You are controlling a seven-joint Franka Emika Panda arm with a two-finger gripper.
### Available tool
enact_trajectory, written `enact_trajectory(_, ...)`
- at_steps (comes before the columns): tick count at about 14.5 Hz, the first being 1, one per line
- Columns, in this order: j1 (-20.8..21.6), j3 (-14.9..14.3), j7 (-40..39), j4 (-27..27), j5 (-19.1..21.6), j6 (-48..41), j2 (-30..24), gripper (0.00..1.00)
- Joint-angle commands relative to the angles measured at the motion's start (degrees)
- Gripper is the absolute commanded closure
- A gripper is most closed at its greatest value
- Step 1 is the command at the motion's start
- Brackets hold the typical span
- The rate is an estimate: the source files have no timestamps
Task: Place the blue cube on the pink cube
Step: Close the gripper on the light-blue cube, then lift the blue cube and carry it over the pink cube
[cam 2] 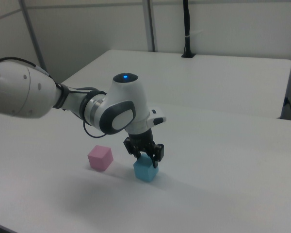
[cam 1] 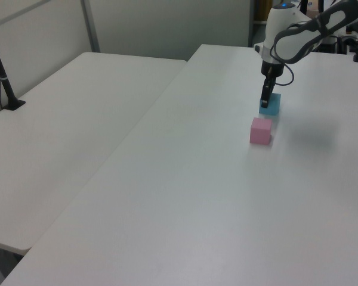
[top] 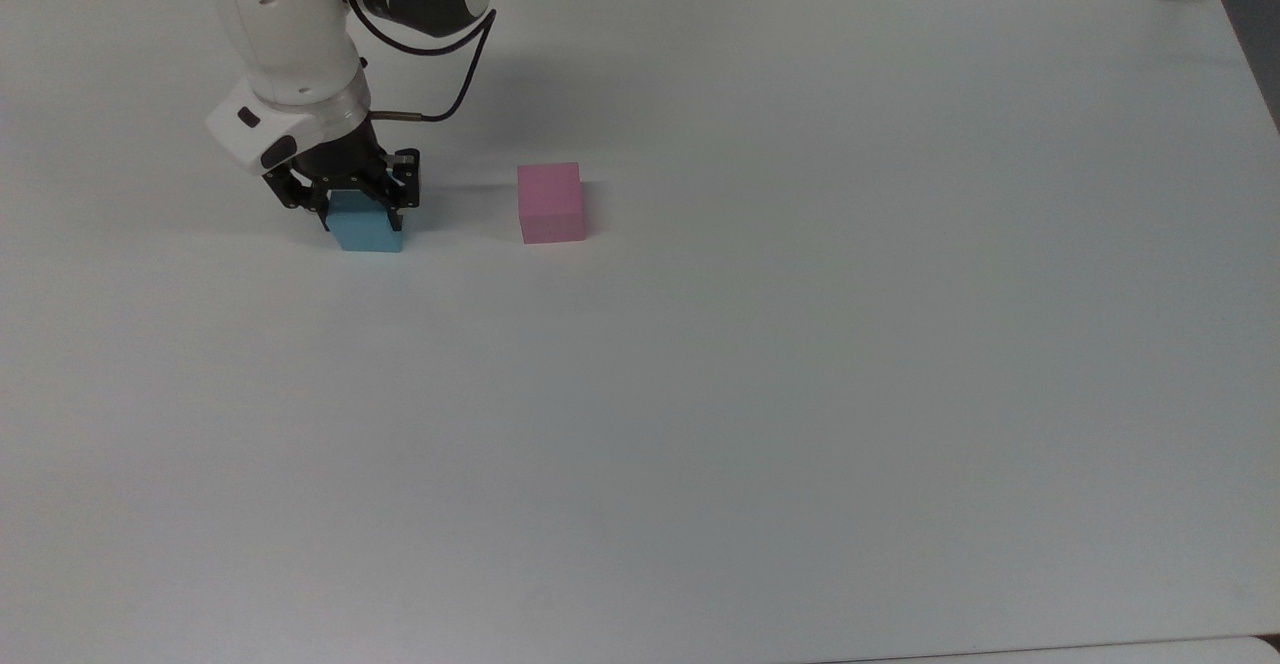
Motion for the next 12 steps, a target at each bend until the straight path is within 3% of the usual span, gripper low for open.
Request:
enact_trajectory(1,0.3,0.7,2.6,2.6,1.6,-7.9,-3.7,0.59)
enact_trajectory(3,0.6,1.5,2.8,3.1,1.7,-12.9,-6.6,0.59)
enact_trajectory(6,0.7,8.0,9.5,2.9,1.7,-19.4,-11.3,0.58)
enact_trajectory(8,0.7,12.9,16.7,2.8,1.5,-18.8,-11.1,0.58)
enact_trajectory(12,1.7,16.9,21.8,2.3,0.7,-17.3,-10.4,0.58)
